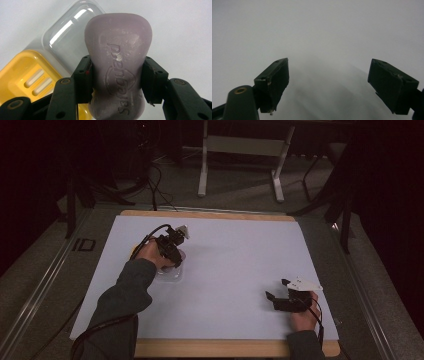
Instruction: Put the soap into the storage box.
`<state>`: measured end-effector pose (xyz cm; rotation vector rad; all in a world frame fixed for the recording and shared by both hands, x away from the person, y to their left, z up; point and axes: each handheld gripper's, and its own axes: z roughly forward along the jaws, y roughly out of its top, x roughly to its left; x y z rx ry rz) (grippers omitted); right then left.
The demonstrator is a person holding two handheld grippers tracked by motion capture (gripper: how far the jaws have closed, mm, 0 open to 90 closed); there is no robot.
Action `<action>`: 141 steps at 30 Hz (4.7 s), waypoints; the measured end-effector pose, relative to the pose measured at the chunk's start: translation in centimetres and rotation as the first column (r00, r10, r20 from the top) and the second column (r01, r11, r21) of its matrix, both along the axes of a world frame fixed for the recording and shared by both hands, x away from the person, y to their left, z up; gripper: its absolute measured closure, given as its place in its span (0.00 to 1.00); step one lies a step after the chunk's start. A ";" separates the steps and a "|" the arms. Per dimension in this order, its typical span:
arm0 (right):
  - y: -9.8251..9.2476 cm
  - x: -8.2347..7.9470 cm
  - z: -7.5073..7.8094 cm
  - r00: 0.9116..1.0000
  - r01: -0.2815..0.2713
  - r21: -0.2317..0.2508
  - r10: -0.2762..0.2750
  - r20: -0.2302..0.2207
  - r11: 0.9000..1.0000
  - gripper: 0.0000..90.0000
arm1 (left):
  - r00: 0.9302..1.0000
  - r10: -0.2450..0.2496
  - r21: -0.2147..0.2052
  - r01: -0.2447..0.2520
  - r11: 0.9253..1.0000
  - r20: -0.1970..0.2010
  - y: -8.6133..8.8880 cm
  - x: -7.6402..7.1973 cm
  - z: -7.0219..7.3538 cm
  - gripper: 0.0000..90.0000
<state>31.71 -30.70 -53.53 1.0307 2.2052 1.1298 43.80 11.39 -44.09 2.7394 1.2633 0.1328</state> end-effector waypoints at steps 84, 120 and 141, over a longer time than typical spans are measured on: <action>0.0 0.0 0.0 1.000 -0.003 0.003 0.003 0.003 1.000 0.19 | 0.969 0.246 -0.043 -0.245 0.969 0.030 7.7 2.0 -0.1 0.55; 0.0 0.0 0.0 1.000 -0.004 -0.003 0.004 0.006 1.000 0.19 | 0.929 0.371 -0.053 -0.371 0.927 -0.008 10.8 1.5 -2.7 0.55; 0.1 0.0 0.0 1.000 -0.003 -0.007 0.003 0.004 1.000 0.19 | 0.911 0.410 -0.049 -0.411 0.910 -0.034 10.9 1.5 -4.1 0.55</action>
